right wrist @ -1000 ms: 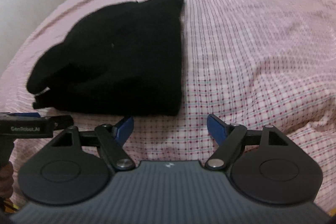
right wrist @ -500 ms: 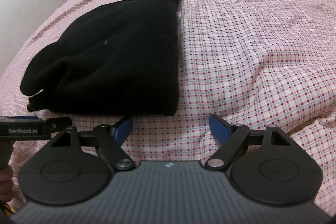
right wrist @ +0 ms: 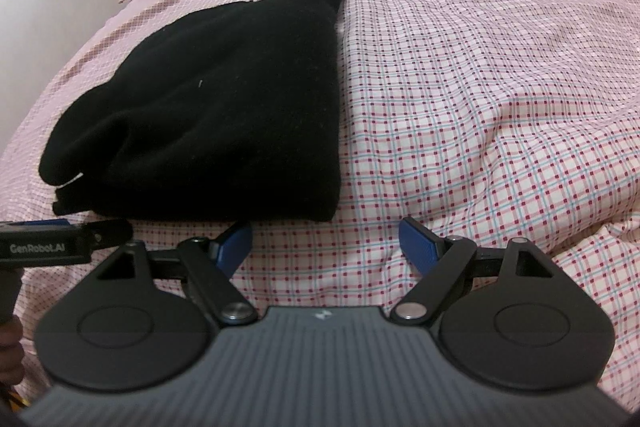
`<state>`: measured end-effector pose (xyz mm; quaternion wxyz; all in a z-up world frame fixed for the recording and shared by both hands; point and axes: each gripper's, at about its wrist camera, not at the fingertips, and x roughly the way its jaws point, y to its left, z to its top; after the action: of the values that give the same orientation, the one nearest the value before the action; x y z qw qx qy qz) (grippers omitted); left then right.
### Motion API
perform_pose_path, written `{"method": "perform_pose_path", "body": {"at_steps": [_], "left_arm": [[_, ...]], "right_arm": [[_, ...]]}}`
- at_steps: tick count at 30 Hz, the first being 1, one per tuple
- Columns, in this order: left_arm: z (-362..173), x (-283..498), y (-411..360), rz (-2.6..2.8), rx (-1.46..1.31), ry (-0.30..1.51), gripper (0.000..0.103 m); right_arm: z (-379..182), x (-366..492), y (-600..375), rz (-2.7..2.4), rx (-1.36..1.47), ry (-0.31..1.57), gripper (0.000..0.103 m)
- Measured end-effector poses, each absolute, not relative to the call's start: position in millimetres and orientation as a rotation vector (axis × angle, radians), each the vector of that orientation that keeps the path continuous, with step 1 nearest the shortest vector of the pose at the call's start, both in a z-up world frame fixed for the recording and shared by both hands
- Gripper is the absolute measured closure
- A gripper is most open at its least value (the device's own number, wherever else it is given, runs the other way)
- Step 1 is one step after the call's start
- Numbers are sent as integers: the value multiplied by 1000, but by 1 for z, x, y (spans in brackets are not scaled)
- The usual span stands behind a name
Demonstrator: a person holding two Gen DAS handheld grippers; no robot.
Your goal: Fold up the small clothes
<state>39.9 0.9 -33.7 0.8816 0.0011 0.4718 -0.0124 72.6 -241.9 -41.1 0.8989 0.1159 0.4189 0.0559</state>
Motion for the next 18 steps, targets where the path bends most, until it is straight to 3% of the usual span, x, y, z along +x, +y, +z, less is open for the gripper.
{"method": "perform_pose_path", "body": {"at_steps": [18], "left_arm": [[-33, 39, -2, -27, -2, 986, 0]], "right_arm": [[-41, 72, -242, 116, 241, 866, 20]]}}
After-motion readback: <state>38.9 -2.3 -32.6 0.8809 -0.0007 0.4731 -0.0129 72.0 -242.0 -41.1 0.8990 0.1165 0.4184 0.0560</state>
